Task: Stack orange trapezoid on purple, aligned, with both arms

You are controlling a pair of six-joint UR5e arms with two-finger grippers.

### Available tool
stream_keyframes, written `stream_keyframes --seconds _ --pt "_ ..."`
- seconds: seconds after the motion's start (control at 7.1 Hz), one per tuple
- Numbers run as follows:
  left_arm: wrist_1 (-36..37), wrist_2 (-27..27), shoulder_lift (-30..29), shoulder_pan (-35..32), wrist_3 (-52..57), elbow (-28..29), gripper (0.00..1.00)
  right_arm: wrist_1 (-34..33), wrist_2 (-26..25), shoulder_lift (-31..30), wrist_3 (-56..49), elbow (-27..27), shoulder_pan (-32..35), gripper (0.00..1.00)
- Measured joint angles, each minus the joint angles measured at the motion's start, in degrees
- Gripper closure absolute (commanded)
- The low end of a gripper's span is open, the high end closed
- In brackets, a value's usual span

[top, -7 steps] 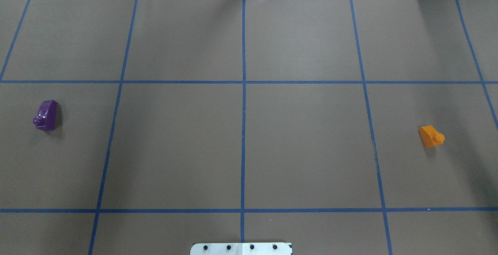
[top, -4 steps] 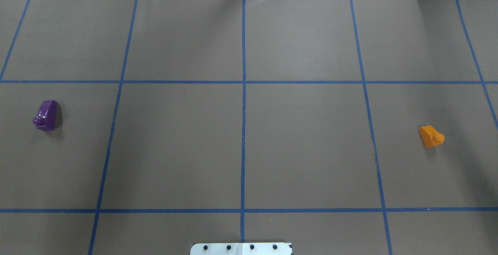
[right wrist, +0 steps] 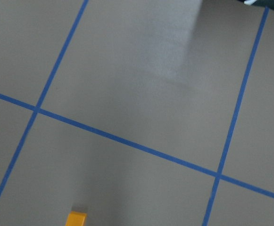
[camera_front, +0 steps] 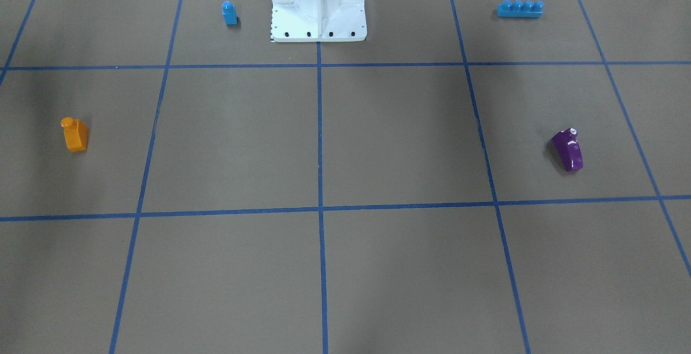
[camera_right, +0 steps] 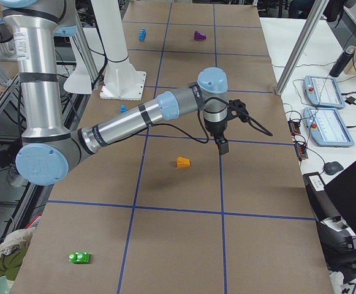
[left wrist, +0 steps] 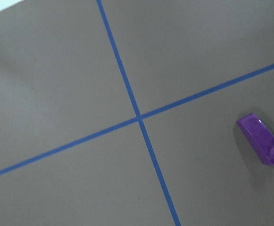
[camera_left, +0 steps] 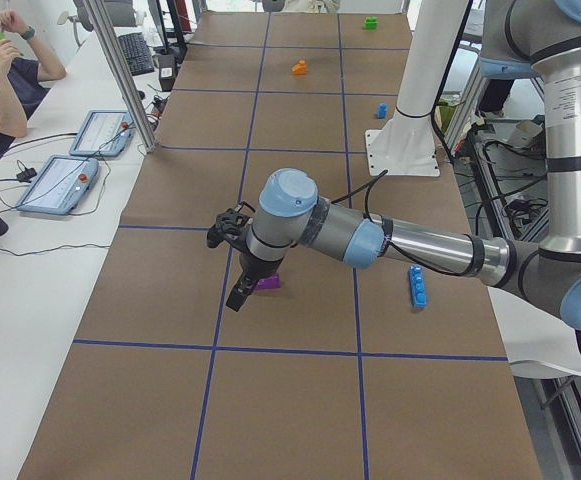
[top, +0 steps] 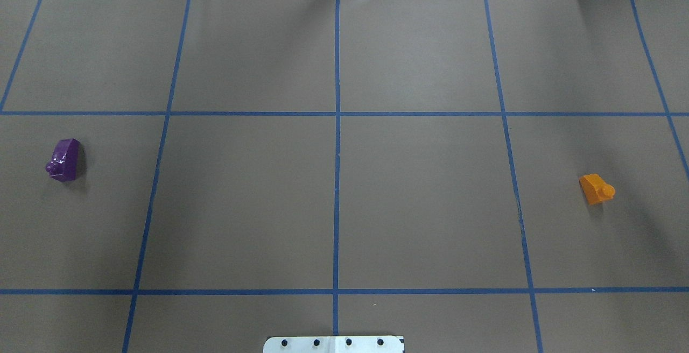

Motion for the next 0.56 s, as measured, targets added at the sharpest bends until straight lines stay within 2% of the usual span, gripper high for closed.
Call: stream_keyframes --seconds 0.28,0.56 --pt "-4.59 0.0 -3.21 3.4 -10.36 3.2 0.0 4.21 0.42 1.08 3.43 -1.64 -0.08 0.0" --pt "-11.11 0.04 -3.61 9.08 -16.77 5.78 0.0 12.62 0.62 0.33 5.22 -4.59 -0.96 0.0"
